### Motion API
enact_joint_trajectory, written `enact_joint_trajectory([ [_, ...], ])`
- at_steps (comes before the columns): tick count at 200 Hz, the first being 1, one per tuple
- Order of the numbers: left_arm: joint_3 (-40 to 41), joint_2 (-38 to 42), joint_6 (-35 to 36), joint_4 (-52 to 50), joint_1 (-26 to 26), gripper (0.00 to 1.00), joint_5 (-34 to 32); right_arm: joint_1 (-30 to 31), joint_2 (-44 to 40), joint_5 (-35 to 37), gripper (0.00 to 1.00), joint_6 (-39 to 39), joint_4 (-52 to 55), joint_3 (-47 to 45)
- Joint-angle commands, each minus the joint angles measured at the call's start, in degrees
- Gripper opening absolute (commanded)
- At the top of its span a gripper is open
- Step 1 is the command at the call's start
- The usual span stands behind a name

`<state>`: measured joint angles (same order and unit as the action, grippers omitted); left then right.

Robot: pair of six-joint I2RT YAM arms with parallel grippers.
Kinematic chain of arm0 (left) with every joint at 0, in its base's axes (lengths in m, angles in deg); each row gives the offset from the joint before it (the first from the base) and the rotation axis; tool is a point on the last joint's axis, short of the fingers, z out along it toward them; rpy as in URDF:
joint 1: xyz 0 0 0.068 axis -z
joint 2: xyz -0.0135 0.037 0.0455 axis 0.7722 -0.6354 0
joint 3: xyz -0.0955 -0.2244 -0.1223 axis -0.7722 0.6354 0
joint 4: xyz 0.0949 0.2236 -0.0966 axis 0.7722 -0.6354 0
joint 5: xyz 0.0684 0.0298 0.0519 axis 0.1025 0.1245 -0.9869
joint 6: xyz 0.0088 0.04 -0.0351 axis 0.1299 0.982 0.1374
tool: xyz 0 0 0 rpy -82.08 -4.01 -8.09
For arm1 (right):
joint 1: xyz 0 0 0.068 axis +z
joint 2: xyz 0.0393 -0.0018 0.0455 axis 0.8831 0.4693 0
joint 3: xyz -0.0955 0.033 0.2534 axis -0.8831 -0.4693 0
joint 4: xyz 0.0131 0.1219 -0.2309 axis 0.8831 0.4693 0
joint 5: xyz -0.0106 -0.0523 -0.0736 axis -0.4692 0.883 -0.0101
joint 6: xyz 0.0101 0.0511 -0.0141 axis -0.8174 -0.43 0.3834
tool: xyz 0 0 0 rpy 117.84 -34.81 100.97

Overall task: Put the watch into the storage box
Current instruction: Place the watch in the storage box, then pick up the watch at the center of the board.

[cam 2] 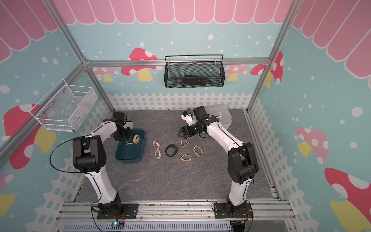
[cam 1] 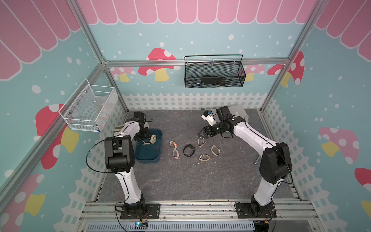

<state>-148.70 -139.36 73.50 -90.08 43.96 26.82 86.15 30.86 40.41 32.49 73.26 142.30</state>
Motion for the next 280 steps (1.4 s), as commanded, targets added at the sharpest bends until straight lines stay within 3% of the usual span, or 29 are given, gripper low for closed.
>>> enact_joint_trajectory([
  [1, -3.0, 7.6, 0.7, -0.8, 2.0, 0.33, 3.2, 1.3, 3.3, 10.2, 0.85, 2.4, 6.7, 2.4],
  [44, -2.4, 16.8, 2.9, 2.8, 11.5, 0.33, 8.1, 4.5, 11.9, 17.9, 0.64, 3.9, 11.3, 9.5],
  [78, 5.9, 22.5, 0.2, 14.3, 15.7, 0.33, 13.8, 5.5, 16.3, 19.3, 0.45, 3.4, 12.3, 13.3],
  [109, 14.8, 27.7, -3.5, 26.3, 15.7, 0.35, 19.8, 6.2, 18.8, 20.5, 0.43, 3.3, 13.2, 15.3],
  [136, 17.3, 29.3, -4.5, 30.0, 15.8, 0.36, 23.9, 7.2, 20.3, 21.0, 0.42, 3.2, 13.3, 16.3],
  [164, 19.2, 30.7, -4.3, 31.8, 16.0, 0.36, 24.6, 7.9, 22.1, 21.2, 0.32, 3.1, 14.1, 18.0],
  [280, 20.3, 32.3, -3.0, 32.6, 15.9, 0.36, 26.1, 9.1, 27.5, 21.9, 0.22, 2.5, 15.6, 21.8],
])
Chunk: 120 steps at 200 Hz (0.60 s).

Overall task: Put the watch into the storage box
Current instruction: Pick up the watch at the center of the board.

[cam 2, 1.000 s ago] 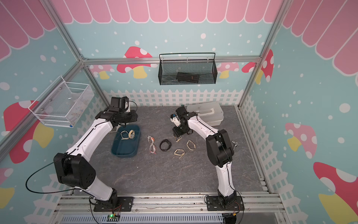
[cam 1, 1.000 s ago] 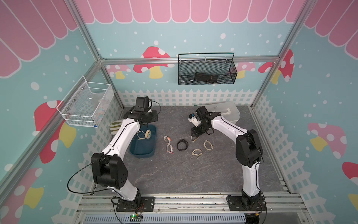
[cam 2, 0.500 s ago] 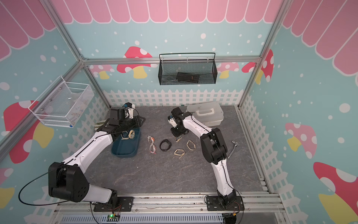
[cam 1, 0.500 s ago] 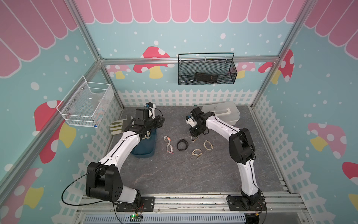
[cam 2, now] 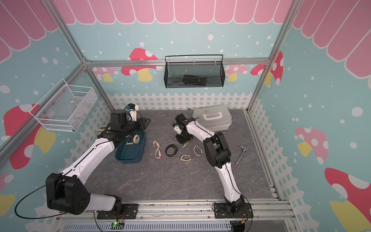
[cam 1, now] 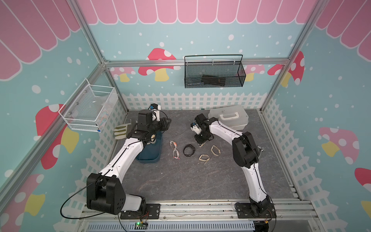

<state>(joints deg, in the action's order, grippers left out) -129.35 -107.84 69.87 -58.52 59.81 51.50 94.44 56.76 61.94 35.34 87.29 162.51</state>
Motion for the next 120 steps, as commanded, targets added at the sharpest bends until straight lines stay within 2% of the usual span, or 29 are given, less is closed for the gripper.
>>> enact_joint_trajectory([
  [1, 0.9, 0.8, 0.6, 1.1, 0.1, 0.36, 1.4, 0.8, 1.7, 0.4, 0.22, -0.3, 1.6, 1.7],
  [120, 1.0, 1.4, 1.4, 1.0, 0.1, 0.36, 2.0, 1.0, 5.9, 1.5, 0.21, -0.7, 3.2, 4.6],
])
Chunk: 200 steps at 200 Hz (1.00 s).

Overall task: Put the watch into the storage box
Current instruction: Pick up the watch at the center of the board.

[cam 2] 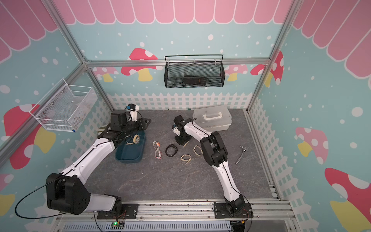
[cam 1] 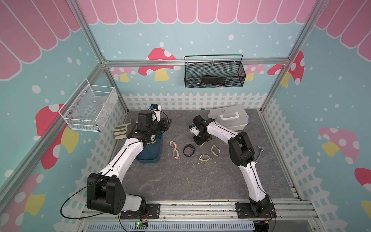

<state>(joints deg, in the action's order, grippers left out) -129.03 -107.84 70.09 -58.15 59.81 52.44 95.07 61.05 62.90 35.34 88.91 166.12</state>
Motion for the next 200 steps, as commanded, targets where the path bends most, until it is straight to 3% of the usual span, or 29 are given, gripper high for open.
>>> enact_joint_trajectory([
  [1, 0.6, 1.4, 1.2, 0.7, 0.1, 0.36, 1.1, 0.4, 1.6, 0.5, 0.21, -0.7, 1.6, 1.0],
  [40, 0.7, 2.0, 1.4, 0.7, 0.1, 0.36, 0.8, 0.4, 1.6, 1.0, 0.00, -0.3, 1.7, 1.0],
  [69, 0.7, 2.2, 1.5, 0.8, 0.1, 0.37, 1.0, 0.3, -0.6, -2.7, 0.00, 0.2, 1.5, 0.5],
  [89, 1.6, 2.3, -0.5, 3.7, -0.8, 0.37, 5.7, 0.1, -5.0, -8.0, 0.00, 0.8, -0.1, -0.4],
  [156, 11.0, 5.9, -12.6, 25.2, -7.2, 0.37, 20.6, -4.8, -28.5, -42.0, 0.00, 0.9, -20.5, -17.6],
  [200, 13.6, 5.6, -17.7, 36.6, -7.2, 0.45, 29.3, -5.9, -35.9, -62.0, 0.00, -5.1, -34.7, -25.1],
])
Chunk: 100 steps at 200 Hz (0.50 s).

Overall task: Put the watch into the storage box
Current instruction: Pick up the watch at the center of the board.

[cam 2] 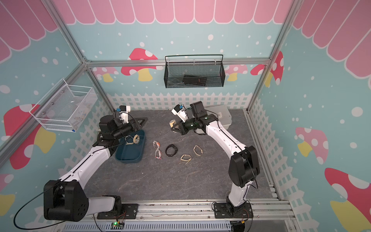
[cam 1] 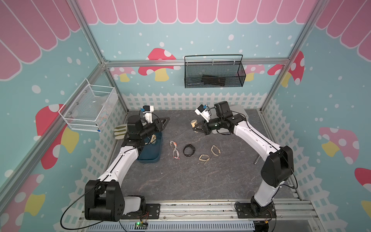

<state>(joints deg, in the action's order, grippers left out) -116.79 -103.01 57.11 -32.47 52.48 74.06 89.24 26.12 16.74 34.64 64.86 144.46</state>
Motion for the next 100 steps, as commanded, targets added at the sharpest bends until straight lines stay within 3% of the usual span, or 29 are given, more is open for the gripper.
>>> enact_joint_trajectory([
  [1, 1.4, 0.7, -4.7, 11.0, 0.1, 0.45, 7.8, -0.1, -1.1, -16.2, 0.00, -4.7, -11.1, -3.5],
  [24, 1.8, 0.7, -3.9, 11.5, 0.7, 0.48, 10.3, -0.1, -2.5, -22.1, 0.00, -13.8, -23.5, -5.8],
  [38, 2.0, 0.7, -3.3, 11.6, 1.5, 0.49, 11.3, -0.2, -2.8, -24.6, 0.00, -23.8, -35.3, -7.8],
  [100, 1.2, -0.2, -4.7, 14.9, 4.8, 0.50, 17.3, 0.7, 3.7, -26.5, 0.00, -58.8, -78.3, -6.6],
])
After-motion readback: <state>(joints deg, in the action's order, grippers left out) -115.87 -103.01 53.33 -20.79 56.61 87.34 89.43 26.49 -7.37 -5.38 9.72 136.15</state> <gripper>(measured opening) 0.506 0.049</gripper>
